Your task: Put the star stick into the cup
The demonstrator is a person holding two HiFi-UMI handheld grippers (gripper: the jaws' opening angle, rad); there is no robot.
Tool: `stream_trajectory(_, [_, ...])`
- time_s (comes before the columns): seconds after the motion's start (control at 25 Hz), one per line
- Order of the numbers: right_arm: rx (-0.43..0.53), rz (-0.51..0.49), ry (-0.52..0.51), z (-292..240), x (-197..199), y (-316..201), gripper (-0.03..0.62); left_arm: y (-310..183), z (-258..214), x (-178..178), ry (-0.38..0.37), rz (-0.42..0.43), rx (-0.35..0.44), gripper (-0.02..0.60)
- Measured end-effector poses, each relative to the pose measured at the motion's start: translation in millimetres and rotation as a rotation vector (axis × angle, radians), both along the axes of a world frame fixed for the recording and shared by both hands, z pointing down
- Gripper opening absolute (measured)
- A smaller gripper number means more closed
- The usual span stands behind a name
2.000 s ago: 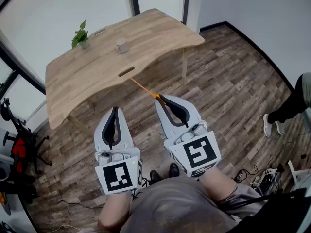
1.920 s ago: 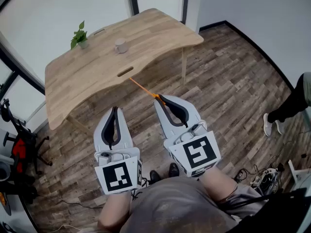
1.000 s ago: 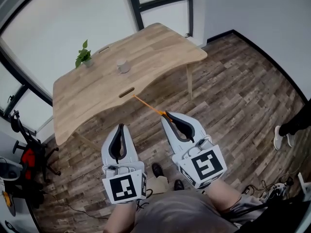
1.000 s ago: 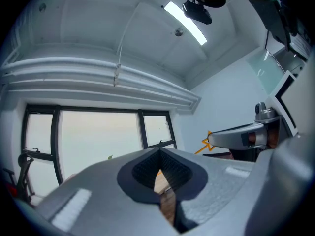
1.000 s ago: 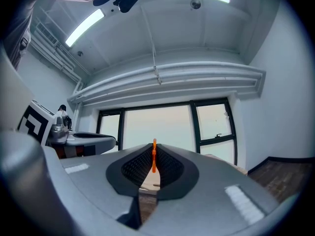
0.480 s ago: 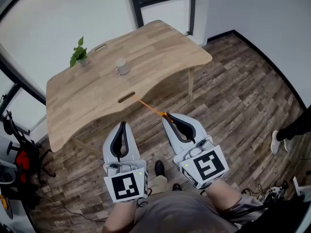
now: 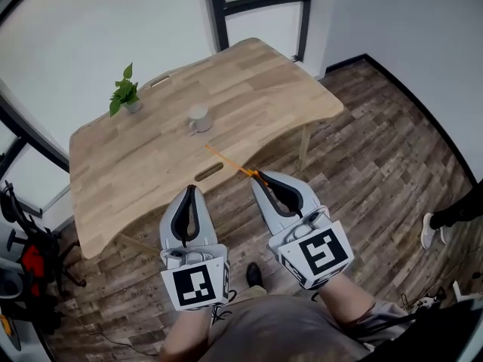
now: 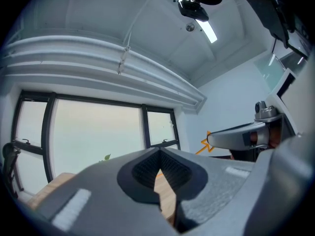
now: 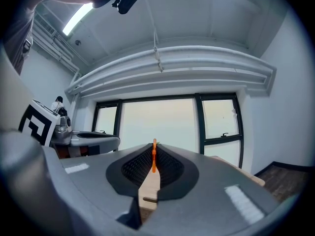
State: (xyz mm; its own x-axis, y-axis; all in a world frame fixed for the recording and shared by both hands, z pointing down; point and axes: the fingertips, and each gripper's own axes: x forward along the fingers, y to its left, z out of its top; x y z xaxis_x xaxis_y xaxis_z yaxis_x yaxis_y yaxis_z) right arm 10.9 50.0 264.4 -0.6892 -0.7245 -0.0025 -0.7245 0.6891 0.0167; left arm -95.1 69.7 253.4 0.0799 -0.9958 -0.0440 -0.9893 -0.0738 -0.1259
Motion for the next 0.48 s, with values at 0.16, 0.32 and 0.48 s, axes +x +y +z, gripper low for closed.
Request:
stream_trajectory(0.16, [0.021, 0.01, 0.008, -6, -20, -23, 0.044, -24, -4, -19, 0.006, 0.015, 0.018, 0.0])
stream_trajectory(0.32, [0.041, 0.029, 0.009, -12, -33, -45, 0.044, -47, -7, -32, 0.009, 0.033, 0.034, 0.0])
stream_trajectory(0.48, [0.047, 0.04, 0.024, -11, -39, -60, 0.044, -65, -1, -39, 0.015, 0.047, 0.028, 0.0])
